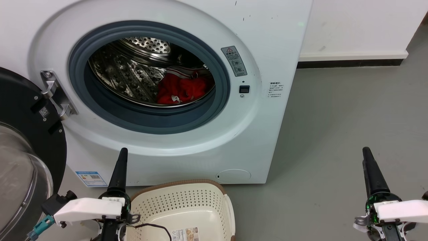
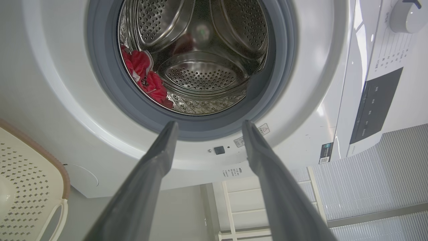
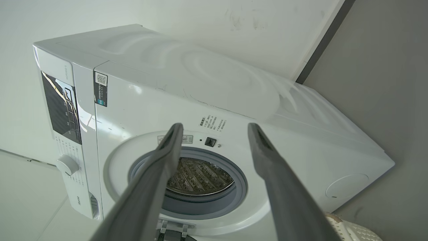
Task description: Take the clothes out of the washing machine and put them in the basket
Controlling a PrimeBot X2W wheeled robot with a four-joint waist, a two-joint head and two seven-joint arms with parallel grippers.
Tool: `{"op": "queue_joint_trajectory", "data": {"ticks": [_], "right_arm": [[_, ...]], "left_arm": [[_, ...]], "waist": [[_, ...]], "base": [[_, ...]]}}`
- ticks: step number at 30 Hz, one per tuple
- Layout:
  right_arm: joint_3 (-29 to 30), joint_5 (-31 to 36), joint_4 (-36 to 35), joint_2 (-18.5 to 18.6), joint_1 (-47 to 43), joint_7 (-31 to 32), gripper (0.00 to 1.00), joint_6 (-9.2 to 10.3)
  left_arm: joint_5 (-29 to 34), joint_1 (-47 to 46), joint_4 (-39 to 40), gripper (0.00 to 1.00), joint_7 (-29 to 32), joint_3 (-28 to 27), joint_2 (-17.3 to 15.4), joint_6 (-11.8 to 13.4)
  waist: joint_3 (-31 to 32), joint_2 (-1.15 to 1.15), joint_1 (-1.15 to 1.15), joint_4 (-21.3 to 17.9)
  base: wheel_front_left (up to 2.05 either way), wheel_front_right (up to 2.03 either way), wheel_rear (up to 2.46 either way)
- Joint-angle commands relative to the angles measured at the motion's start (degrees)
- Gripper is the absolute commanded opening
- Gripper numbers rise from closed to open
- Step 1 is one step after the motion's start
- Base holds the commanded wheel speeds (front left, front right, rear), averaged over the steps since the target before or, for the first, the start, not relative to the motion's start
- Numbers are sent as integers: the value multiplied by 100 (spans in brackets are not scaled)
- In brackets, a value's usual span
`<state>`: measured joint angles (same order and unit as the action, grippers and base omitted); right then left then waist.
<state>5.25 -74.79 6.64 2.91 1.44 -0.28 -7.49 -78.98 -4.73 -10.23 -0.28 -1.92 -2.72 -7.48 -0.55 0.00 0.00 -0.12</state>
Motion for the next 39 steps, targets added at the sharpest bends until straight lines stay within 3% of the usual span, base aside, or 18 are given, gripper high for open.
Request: {"op": "queue_joint_trajectory", "data": {"ticks": [1, 16, 39], "right_arm": [[-15, 354, -226, 4, -4, -85, 100, 0], [-76, 2281, -718, 3, -274, -398, 100, 0], [-112, 4499, -1142, 1, -542, -489, 100, 0]], "left_arm": [[289, -125, 177, 100, -80, 24, -16, 5], [2125, -14, 641, 100, -394, 387, -18, 339], [4400, 36, 746, 100, -774, 908, -19, 704]], "waist": [[5, 0, 0, 6], [25, 0, 0, 32], [3, 0, 0, 57]], "base": [[0, 0, 0], [0, 0, 0], [0, 0, 0]]}}
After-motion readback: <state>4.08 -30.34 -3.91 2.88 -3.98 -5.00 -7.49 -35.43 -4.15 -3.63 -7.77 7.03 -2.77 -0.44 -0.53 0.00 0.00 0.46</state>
